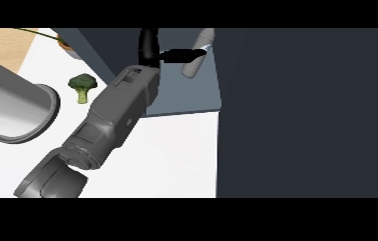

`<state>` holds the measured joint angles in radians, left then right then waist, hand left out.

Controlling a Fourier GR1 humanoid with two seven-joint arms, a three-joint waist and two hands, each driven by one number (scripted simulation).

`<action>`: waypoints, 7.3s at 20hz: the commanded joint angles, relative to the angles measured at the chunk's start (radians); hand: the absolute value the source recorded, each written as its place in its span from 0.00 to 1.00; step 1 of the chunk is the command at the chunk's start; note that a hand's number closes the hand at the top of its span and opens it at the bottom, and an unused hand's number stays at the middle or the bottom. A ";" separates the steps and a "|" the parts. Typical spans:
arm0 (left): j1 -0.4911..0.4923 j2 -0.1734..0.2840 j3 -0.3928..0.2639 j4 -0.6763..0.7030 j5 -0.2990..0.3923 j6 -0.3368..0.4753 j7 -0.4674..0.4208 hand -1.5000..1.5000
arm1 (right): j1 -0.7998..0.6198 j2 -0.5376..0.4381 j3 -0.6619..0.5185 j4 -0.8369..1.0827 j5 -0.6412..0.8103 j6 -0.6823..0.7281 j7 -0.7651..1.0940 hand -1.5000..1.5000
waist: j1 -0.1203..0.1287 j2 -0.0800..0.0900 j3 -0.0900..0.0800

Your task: Pick up the bottled water, place it into the cabinet and close the cabinet

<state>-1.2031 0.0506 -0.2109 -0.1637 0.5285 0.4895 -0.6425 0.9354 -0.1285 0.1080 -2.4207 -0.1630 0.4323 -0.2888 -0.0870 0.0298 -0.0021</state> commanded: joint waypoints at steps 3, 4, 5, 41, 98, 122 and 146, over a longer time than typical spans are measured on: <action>-0.013 -0.021 0.044 -0.021 0.025 -0.105 -0.058 0.00 | 0.024 -0.002 0.001 -0.064 -0.068 0.003 0.039 0.00 | 0.021 -0.008 0.001; 0.008 -0.024 0.037 -0.019 0.016 -0.132 -0.064 0.00 | 0.035 -0.009 -0.025 -0.099 -0.102 -0.002 0.057 0.00 | 0.030 -0.011 0.001; 0.001 -0.047 0.041 -0.019 0.014 -0.103 -0.064 0.00 | 0.026 0.016 0.008 -0.032 -0.050 0.000 0.026 0.00 | 0.036 -0.016 0.002; 0.918 0.091 -0.410 -1.264 0.086 -0.185 0.150 1.00 | 0.100 -0.108 0.127 -0.175 0.144 0.062 0.061 1.00 | 0.089 -0.043 0.001; 1.515 0.699 0.016 -1.718 0.436 -0.680 0.138 0.00 | -0.453 -0.294 0.635 -0.083 0.211 0.125 0.385 0.00 | 0.330 0.006 -0.023; 1.498 0.742 0.079 -1.687 0.477 -0.730 0.149 0.00 | -0.596 -0.284 0.582 -0.038 0.096 0.123 0.435 1.00 | 0.342 0.025 -0.028; 1.461 0.750 0.089 -1.644 0.495 -0.773 0.164 0.00 | -0.876 -0.188 0.414 0.153 0.046 0.064 0.635 1.00 | 0.362 0.039 -0.024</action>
<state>0.2633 0.8038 -0.1209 -1.8214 1.0234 -0.2812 -0.4801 0.1518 -0.3696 0.5231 -2.3360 -0.1419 0.5532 0.2570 0.2790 0.0697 -0.0248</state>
